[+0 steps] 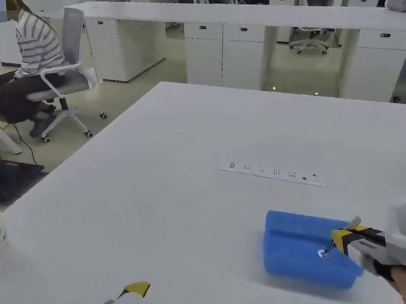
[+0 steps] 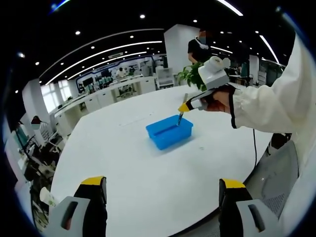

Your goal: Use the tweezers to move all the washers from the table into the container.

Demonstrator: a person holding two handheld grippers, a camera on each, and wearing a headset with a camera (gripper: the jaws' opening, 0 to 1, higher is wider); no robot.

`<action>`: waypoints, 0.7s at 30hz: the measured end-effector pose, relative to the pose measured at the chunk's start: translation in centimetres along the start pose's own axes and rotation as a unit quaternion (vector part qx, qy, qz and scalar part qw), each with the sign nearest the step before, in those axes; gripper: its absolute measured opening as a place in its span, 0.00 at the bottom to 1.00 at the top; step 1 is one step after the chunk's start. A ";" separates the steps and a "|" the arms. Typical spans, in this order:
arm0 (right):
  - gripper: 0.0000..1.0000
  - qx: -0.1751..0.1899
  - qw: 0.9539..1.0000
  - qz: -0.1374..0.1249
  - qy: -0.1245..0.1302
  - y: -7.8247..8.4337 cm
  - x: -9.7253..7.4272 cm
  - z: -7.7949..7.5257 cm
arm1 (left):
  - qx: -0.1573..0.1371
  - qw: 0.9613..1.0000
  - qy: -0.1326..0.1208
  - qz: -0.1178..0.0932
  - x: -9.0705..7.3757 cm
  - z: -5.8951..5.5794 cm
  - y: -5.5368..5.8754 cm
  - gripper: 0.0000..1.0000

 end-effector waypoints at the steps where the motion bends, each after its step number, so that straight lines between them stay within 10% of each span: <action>1: 0.01 0.000 1.000 0.001 0.001 0.0 0.2 -0.1 | 0.001 1.000 0.001 0.001 0.0 -0.1 0.0 0.96; 21: 0.01 0.008 0.997 0.073 0.000 4.3 4.3 -1.0 | 0.002 1.000 0.011 0.021 1.1 -0.6 0.5 0.96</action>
Point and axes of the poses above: the centre of the closed fingertips' face, and the gripper's own axes: x roughly forward along the fingers, z roughly to its left, y roughly out of its underside, the point moved 2 cm from there along -x, roughly backward along the fingers, and after that the axes turned 2 degrees about y, right-handed, at the moved point
